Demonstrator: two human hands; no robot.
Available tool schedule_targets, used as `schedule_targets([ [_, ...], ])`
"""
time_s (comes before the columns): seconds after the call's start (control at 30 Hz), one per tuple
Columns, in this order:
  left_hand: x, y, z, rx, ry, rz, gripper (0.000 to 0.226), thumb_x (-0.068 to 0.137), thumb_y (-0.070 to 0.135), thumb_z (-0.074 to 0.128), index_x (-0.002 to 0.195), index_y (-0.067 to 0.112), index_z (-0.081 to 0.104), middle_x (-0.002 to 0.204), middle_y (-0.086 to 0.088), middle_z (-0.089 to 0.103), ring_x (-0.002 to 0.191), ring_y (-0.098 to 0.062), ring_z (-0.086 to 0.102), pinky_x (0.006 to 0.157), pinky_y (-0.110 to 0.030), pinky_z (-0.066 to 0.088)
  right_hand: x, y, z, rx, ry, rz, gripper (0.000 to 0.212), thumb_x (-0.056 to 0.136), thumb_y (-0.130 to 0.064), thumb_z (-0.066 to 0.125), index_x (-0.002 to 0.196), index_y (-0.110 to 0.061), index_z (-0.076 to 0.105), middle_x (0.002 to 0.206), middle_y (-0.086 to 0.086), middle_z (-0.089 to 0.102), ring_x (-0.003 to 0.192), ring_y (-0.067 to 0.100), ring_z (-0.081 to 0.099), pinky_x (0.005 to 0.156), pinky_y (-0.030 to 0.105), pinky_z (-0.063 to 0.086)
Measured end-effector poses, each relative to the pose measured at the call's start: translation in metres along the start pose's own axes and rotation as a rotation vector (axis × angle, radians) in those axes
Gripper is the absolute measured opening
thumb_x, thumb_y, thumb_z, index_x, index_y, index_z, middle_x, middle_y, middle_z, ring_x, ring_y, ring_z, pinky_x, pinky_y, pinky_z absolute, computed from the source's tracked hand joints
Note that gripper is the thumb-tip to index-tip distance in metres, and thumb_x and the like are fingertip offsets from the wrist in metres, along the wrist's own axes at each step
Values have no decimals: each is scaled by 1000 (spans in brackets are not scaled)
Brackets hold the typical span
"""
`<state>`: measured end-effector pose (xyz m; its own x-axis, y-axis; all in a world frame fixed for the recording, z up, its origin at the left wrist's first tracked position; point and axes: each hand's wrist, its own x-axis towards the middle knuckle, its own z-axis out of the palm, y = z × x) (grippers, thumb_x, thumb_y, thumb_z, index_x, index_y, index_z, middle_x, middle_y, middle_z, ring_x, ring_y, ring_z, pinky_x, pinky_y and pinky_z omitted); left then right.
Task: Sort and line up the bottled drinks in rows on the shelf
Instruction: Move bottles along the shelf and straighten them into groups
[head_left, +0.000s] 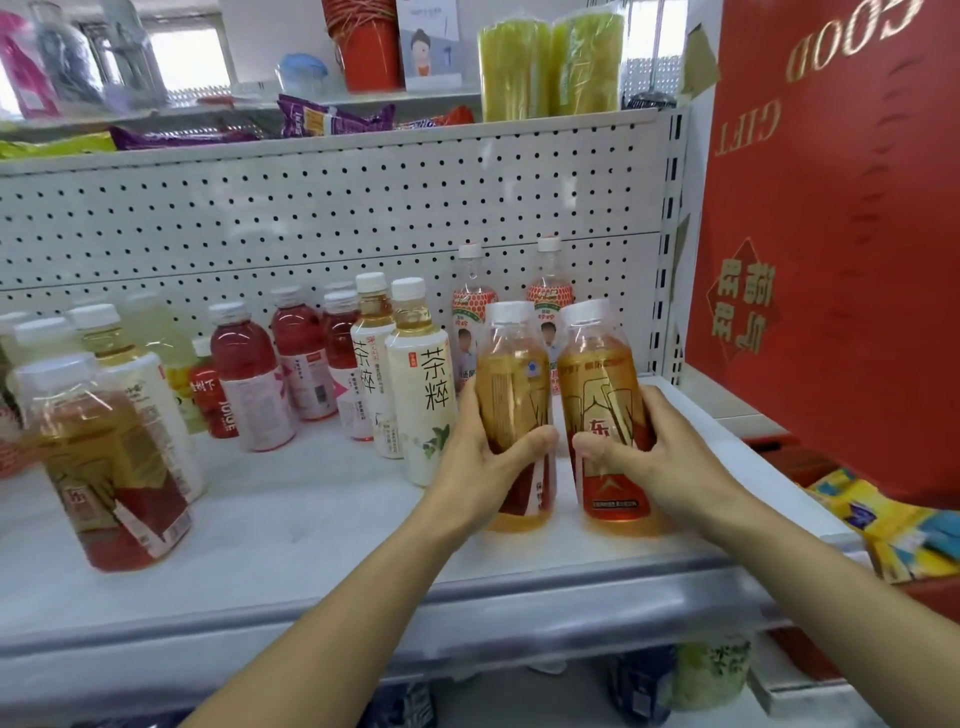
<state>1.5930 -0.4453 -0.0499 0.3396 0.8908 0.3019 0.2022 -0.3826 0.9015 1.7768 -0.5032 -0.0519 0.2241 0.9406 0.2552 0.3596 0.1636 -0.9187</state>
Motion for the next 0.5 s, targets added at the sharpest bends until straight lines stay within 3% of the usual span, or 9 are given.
schedule_targets([
  [0.17, -24, 9, -18, -114, 60, 69, 68, 89, 45, 69, 145, 48, 30, 122, 20, 62, 110, 0, 63, 97, -38, 53, -22, -19, 21, 70, 56, 2, 64, 72, -53, 75, 127, -32, 50, 112, -8, 67, 97, 9, 68, 77, 30, 57],
  [0.27, -50, 16, -39, -164, 81, 80, 67, 89, 43, 68, 145, 49, 30, 115, 25, 63, 104, 5, 64, 90, -29, 54, -40, -35, 43, 88, 72, -34, 55, 79, -48, 74, 127, -32, 50, 111, -10, 67, 97, 8, 68, 82, 33, 57],
  [0.5, -128, 9, -106, -182, 155, 56, 70, 85, 48, 71, 146, 42, 35, 125, 14, 65, 112, -6, 64, 100, -42, 53, -100, -72, 116, 118, 26, -82, 52, 81, -45, 73, 125, -31, 50, 109, -10, 67, 96, 6, 68, 81, 32, 57],
])
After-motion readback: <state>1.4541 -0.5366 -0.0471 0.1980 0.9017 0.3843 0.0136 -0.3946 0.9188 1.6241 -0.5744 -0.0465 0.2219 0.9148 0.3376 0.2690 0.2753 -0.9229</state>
